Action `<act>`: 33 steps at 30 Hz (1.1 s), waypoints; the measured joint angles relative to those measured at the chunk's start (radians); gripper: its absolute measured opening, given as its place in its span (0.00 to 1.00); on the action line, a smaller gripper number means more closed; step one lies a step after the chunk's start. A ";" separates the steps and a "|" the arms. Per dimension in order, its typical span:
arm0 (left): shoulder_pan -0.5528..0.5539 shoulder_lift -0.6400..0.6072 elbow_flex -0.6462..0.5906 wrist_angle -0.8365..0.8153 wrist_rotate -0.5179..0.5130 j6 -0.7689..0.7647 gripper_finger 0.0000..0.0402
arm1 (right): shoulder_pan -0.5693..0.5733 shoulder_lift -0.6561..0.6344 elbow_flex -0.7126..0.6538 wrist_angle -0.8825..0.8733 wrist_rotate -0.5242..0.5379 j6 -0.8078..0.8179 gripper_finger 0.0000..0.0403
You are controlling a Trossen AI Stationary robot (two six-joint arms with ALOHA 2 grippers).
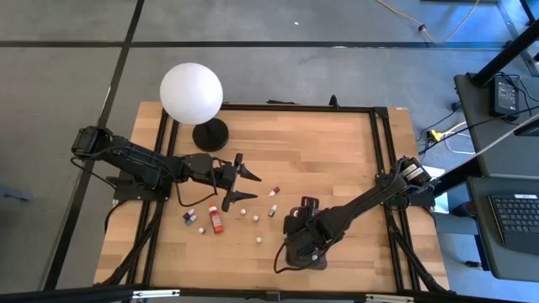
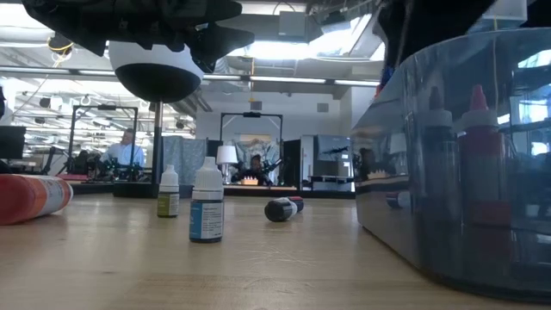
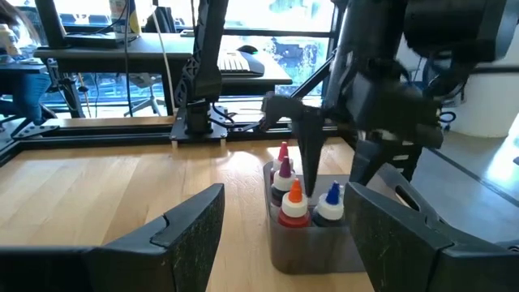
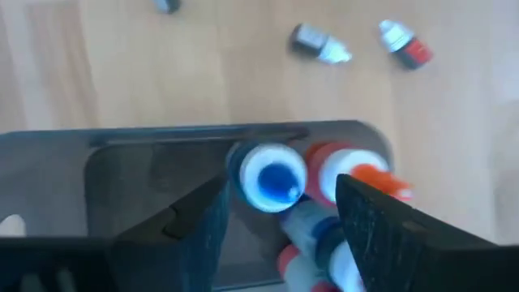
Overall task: Pick & Place food coloring
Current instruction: Put the large blue food coloring bottle into the black bin, then put the small food coloring bottle into the black bin
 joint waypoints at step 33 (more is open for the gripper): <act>-0.013 0.000 0.000 -0.028 0.029 -0.103 0.63 | 0.369 -0.494 -0.336 -0.184 0.514 0.301 0.56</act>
